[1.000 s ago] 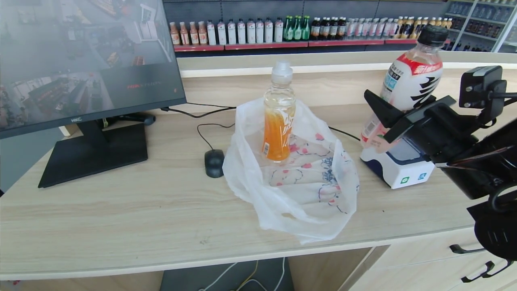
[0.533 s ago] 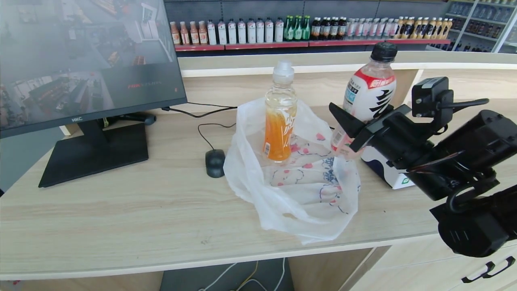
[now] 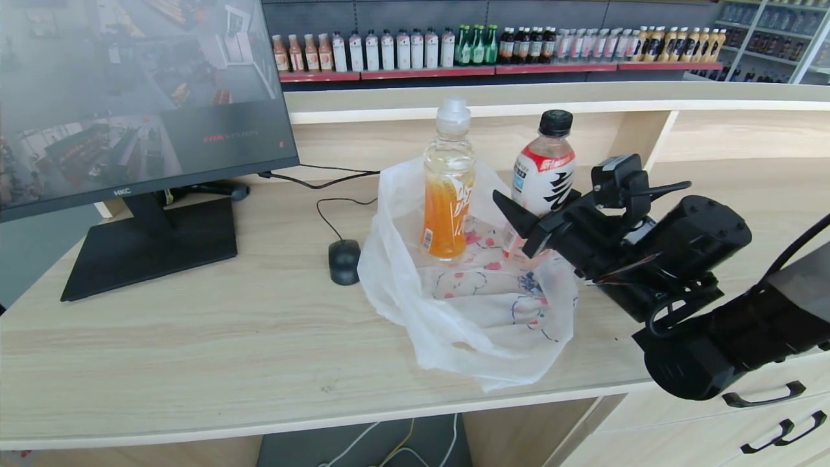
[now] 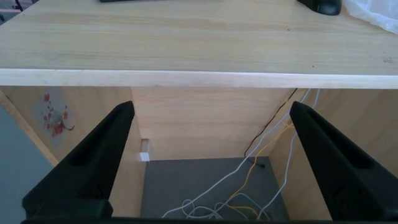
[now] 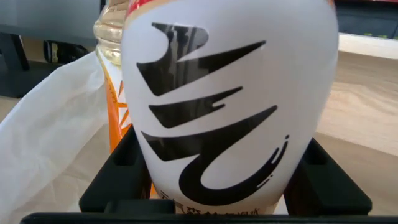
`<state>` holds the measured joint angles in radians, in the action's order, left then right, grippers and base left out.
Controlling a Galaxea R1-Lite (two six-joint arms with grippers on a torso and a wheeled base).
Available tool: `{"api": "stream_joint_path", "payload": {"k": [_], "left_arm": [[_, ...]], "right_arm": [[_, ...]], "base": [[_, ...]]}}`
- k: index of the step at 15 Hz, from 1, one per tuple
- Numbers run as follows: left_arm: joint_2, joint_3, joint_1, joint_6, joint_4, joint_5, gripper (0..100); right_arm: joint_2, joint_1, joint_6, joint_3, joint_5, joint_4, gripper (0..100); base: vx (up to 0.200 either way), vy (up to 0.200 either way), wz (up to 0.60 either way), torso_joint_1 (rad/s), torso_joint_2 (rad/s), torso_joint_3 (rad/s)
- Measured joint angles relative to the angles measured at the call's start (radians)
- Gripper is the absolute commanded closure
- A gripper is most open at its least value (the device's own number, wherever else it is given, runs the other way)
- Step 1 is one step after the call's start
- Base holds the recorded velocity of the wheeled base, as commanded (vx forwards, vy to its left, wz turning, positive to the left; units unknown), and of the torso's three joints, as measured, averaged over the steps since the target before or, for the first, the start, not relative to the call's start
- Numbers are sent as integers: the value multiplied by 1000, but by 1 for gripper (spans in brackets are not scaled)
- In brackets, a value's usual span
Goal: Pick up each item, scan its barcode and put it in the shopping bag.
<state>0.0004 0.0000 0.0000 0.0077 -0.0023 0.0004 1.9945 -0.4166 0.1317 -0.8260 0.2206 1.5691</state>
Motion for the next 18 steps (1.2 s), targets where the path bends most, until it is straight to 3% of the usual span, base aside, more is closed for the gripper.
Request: {"api": "stream_joint_path", "payload": {"k": [7,11,18], "left_arm": [[0,0,0,0,0,0,0],[0,0,0,0,0,0,0],[0,0,1,0,0,0,0]], "right_arm": [[64,-7,0,-48,1,1,100],[79,-61,1,-68,-4,2,100],[119,-22,-2,-78,-5,3,100]], "base": [[0,0,0,0,0,0],[0,0,0,0,0,0],[0,0,0,0,0,0]]}}
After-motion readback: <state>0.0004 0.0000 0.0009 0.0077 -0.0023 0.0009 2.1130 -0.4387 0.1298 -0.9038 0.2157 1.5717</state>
